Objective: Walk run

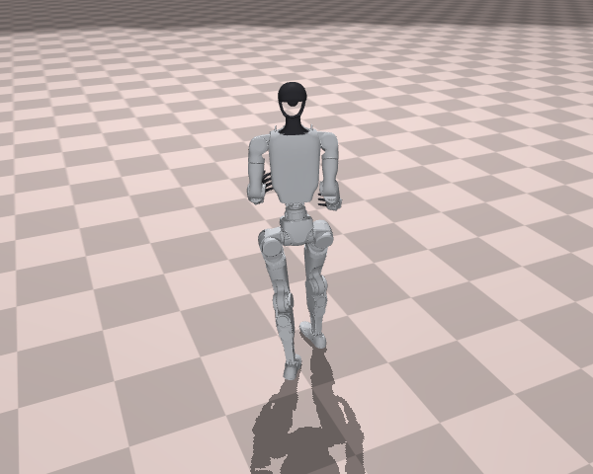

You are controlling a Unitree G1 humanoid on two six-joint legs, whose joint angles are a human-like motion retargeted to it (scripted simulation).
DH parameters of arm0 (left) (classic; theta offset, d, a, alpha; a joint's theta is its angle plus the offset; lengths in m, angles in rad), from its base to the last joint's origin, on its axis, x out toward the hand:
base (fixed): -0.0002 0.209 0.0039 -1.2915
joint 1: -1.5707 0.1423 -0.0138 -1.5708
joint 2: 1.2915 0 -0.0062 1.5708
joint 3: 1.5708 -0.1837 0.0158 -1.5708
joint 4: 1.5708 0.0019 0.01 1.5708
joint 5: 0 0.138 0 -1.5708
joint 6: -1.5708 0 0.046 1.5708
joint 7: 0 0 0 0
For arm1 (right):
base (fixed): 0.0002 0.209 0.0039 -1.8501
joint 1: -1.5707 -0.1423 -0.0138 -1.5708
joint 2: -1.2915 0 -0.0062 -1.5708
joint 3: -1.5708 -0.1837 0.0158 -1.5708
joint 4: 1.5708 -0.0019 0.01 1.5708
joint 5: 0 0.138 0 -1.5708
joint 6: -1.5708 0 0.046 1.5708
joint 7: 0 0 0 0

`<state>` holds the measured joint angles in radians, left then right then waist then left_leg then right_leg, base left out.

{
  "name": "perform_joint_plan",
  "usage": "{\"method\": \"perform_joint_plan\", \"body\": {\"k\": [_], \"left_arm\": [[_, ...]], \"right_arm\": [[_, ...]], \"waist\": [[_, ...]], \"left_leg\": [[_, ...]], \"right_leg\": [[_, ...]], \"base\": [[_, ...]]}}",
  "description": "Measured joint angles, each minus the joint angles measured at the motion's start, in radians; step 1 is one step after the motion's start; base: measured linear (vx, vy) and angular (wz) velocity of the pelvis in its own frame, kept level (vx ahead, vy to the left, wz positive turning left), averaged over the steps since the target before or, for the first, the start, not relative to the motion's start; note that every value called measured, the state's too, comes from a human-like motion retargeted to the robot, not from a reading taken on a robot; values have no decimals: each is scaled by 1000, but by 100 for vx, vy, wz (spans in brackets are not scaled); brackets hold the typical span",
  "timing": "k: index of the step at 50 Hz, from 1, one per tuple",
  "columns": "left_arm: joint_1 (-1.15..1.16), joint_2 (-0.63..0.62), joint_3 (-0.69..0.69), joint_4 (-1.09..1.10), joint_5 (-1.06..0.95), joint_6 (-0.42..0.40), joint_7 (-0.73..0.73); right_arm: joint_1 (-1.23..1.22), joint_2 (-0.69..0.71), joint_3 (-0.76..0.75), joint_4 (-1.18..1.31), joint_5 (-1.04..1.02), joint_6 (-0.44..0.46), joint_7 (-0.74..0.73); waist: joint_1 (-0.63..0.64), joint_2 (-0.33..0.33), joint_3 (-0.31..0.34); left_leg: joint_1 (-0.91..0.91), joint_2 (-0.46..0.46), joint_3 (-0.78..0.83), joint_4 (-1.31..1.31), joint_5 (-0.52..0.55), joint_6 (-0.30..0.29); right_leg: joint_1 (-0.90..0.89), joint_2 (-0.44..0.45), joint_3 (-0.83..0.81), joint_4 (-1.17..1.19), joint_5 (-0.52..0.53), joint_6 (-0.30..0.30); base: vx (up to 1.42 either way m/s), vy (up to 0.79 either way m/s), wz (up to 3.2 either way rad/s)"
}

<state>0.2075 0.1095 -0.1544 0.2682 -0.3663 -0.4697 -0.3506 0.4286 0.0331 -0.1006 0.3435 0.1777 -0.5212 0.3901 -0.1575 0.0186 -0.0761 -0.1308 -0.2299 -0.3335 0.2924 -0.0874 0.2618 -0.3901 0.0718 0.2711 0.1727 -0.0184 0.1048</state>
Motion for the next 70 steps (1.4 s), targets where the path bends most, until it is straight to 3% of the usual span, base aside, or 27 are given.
{"method": "perform_joint_plan", "body": {"k": [2,3,5,10,11,16,20,25,28,30,32,35,37,40,44,46,48,50,53,56,58,59,62,63,66,68,70], "left_arm": [[21,-6,0,4,2,-5,6],[36,-15,3,4,2,-8,8],[72,-35,15,6,1,-11,8],[102,-93,36,56,24,2,-16],[110,-97,40,53,31,-7,-4],[151,-112,75,44,46,-23,-4],[160,-99,98,30,66,-32,9],[152,-105,130,11,104,-47,35],[138,-124,141,10,110,-54,73],[133,-131,147,8,106,-57,86],[129,-133,152,7,104,-57,88],[112,-122,150,7,114,-61,98],[94,-114,143,-5,126,-67,119],[25,-93,126,-14,132,-68,142],[-88,-41,100,-6,112,-54,131],[-136,-9,76,-4,107,-52,117],[-164,17,58,-4,112,-55,95],[-158,36,48,-10,122,-61,75],[-113,43,49,-12,111,-63,55],[-58,34,71,-11,72,-58,59],[-19,26,87,-28,41,-50,57],[3,23,103,-44,30,-43,46],[83,-11,143,-98,26,-31,-14],[92,-29,145,-100,19,-27,-26],[125,-55,127,-95,-6,-35,-19],[147,-53,113,-75,-5,-40,-23],[161,-49,101,-34,5,-29,-33]], "right_arm": [[-10,-13,17,-9,-21,-4,9],[-17,-23,28,-15,-35,-8,8],[-34,-42,53,-23,-61,-14,-1],[-89,-21,40,-23,-66,-4,-45],[-105,-19,46,-24,-53,-6,-60],[-199,-13,36,-46,-47,-26,-101],[-248,-34,38,-93,-47,-50,-141],[-303,-76,25,-116,-34,-56,-152],[-328,-89,3,-97,-45,-54,-144],[-322,-90,-8,-79,-56,-60,-146],[-296,-83,-22,-46,-66,-69,-147],[-253,-65,-58,62,-96,-84,-146],[-220,-65,-73,153,-135,-81,-160],[-168,-83,-82,230,-207,-49,-184],[-56,-77,-151,246,-269,-12,-124],[15,-65,-186,239,-261,-15,-120],[78,-45,-213,232,-239,-24,-131],[119,-26,-238,224,-205,-44,-144],[123,-7,-254,208,-165,-84,-186],[54,-20,-224,168,-158,-121,-254],[-24,-48,-191,124,-178,-118,-288],[-68,-64,-168,99,-186,-109,-294],[-233,-109,-117,52,-173,-69,-290],[-309,-128,-137,59,-147,-61,-260],[-456,-188,-92,24,-56,-64,-226],[-504,-225,-77,-18,-13,-75,-226],[-515,-256,-73,-58,22,-84,-218]], "waist": [[-10,-18,13],[-16,-27,25],[7,-16,25],[-41,14,9],[-32,-3,4],[34,-61,4],[143,-93,5],[210,-104,19],[228,-95,29],[240,-111,30],[244,-148,30],[241,-182,12],[244,-166,27],[151,-66,77],[96,32,106],[54,48,112],[-11,62,110],[-87,100,106],[-178,161,110],[-186,185,114],[-171,140,124],[-140,127,130],[-70,151,155],[-46,149,151],[103,79,124],[179,72,119],[255,59,106]], "left_leg": [[65,-41,-44,10,40,0],[108,-63,-55,16,71,0],[156,-68,0,46,164,-18],[-11,62,241,449,504,-381],[-40,107,353,498,539,-396],[-213,184,626,625,308,-231],[-399,191,687,573,112,-186],[-514,292,876,327,-59,-60],[-585,265,852,218,-118,-50],[-615,259,857,178,-122,-63],[-608,251,897,175,-79,-11],[-552,226,905,207,-219,0],[-564,196,738,242,-263,-15],[-452,190,606,299,-389,-23],[-325,236,505,314,-471,-62],[-226,206,470,233,-453,-69],[-114,166,419,119,-398,-77],[-6,158,361,2,-269,-117],[120,214,289,-95,105,-237],[211,247,310,-82,480,-330],[231,225,386,77,599,-342],[209,217,426,212,611,-339],[57,88,316,612,511,-353],[-36,52,301,762,417,-377],[-300,136,524,944,184,-266],[-461,208,596,936,39,-195],[-589,190,614,788,-32,-190]], "right_leg": [[23,-32,1,-73,-19,55],[39,-55,-42,-82,57,38],[90,-42,-82,-34,-21,-54],[173,-114,-231,21,-140,-62],[195,-123,-258,7,-145,-76],[304,-148,-344,-74,-166,-99],[364,-147,-412,-123,-197,-84],[417,-97,-429,-132,-247,-86],[455,-49,-459,-146,-216,-101],[477,-43,-484,-143,-154,-80],[492,-63,-483,-119,-40,-20],[486,-96,-507,-39,255,99],[451,-79,-406,117,457,145],[301,38,-377,508,542,96],[56,49,-380,779,220,-68],[-80,-50,-422,817,91,-151],[-198,-152,-448,761,23,-166],[-279,-193,-463,620,-21,-141],[-320,-180,-378,309,-54,-91],[-288,-169,-338,99,-128,-96],[-222,-199,-392,97,3,-78],[-189,-182,-363,152,-20,-88],[-119,-70,-196,355,-254,-112],[-90,-119,-257,385,-290,-106],[33,-111,-231,384,-377,-136],[136,-82,-262,318,-353,-142],[262,-40,-292,180,-207,-135]], "base": [[83,10,183],[83,19,144],[82,21,99],[76,-8,229],[62,-16,161],[59,-15,96],[68,-17,18],[78,-14,44],[92,-9,27],[91,-9,17],[128,-11,24],[115,-3,38],[150,3,64],[132,-6,168],[135,-16,133],[142,-22,182],[178,-33,210],[159,-37,223],[168,-51,157],[155,-49,7],[184,-59,-56],[173,-56,-125],[200,-45,-35],[176,-19,-2],[156,-10,-76],[182,-12,17],[197,-10,35]]}}
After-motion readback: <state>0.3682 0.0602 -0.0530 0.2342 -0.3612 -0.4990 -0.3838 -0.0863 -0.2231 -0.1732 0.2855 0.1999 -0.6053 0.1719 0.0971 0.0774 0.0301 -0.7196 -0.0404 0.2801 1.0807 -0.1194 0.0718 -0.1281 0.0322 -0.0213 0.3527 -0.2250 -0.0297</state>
